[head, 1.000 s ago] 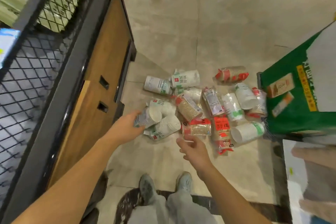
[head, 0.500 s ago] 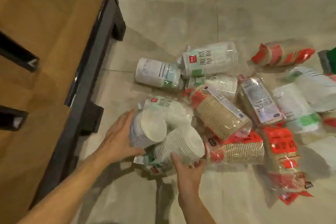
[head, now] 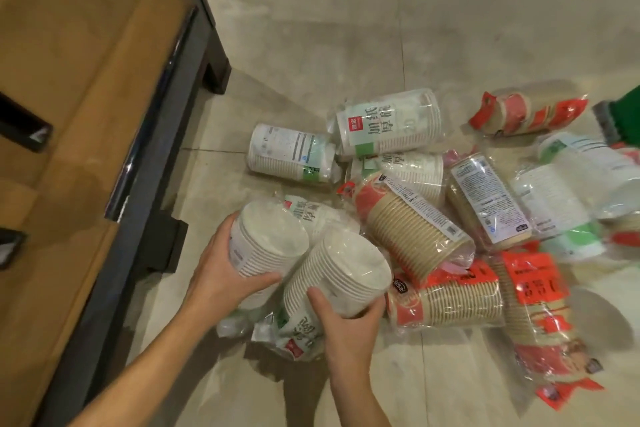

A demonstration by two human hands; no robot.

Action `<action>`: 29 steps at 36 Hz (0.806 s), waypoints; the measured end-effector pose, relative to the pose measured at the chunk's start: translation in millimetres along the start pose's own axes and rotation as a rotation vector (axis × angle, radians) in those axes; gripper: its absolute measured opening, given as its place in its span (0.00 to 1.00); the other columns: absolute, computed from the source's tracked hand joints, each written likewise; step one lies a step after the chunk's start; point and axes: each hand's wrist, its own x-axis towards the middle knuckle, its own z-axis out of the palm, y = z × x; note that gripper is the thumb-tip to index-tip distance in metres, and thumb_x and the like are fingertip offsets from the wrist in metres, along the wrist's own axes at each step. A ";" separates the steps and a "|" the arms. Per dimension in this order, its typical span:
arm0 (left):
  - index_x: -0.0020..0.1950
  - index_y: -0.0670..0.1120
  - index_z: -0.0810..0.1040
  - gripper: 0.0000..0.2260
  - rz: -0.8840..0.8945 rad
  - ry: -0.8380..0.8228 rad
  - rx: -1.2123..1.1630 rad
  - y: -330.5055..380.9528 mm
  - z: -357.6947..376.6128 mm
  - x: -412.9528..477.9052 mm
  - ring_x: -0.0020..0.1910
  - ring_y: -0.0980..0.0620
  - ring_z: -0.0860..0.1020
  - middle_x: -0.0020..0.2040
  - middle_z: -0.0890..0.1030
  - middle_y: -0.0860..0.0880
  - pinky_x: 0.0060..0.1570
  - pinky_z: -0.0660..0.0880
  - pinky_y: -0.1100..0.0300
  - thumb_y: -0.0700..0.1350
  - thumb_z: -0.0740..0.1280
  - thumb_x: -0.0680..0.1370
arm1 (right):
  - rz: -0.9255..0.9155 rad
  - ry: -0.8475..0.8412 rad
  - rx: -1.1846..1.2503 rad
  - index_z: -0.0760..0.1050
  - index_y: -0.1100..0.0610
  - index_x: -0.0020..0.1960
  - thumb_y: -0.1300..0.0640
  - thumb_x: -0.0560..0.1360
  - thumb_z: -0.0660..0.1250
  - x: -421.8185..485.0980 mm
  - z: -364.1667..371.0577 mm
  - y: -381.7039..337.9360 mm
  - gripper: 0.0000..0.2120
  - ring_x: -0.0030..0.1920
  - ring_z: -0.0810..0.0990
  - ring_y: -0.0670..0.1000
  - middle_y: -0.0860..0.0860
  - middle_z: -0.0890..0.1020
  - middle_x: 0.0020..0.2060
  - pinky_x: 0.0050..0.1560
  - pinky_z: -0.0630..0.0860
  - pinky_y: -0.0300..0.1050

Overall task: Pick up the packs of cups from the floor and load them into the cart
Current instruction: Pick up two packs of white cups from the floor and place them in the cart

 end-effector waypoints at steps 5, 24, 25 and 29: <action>0.76 0.60 0.55 0.55 -0.153 0.080 -0.023 92.5 -55.9 -31.5 0.68 0.50 0.71 0.72 0.70 0.53 0.67 0.70 0.46 0.58 0.84 0.58 | -0.091 -0.131 -0.116 0.51 0.43 0.81 0.49 0.58 0.88 -43.8 -14.5 -102.6 0.63 0.70 0.68 0.46 0.41 0.66 0.70 0.71 0.66 0.44; 0.76 0.60 0.50 0.60 -0.011 0.275 -0.305 570.3 -403.5 -245.0 0.69 0.49 0.71 0.72 0.69 0.52 0.71 0.68 0.45 0.70 0.80 0.52 | -0.506 -0.448 -0.315 0.47 0.32 0.77 0.42 0.59 0.86 -343.3 -87.1 -662.4 0.61 0.67 0.74 0.47 0.38 0.70 0.67 0.66 0.72 0.46; 0.77 0.60 0.49 0.62 -0.004 0.283 -0.317 583.4 -414.9 -252.0 0.71 0.49 0.70 0.75 0.68 0.51 0.72 0.67 0.43 0.71 0.80 0.52 | -0.528 -0.463 -0.319 0.47 0.31 0.76 0.40 0.58 0.86 -351.8 -87.7 -678.7 0.61 0.68 0.74 0.48 0.39 0.70 0.68 0.68 0.73 0.49; 0.79 0.58 0.47 0.60 0.099 0.395 -0.337 630.9 -451.6 -289.8 0.72 0.50 0.68 0.77 0.64 0.49 0.72 0.66 0.49 0.64 0.81 0.58 | -0.669 -0.532 -0.338 0.46 0.33 0.77 0.37 0.58 0.85 -384.6 -88.7 -733.3 0.61 0.71 0.72 0.48 0.40 0.69 0.71 0.72 0.71 0.51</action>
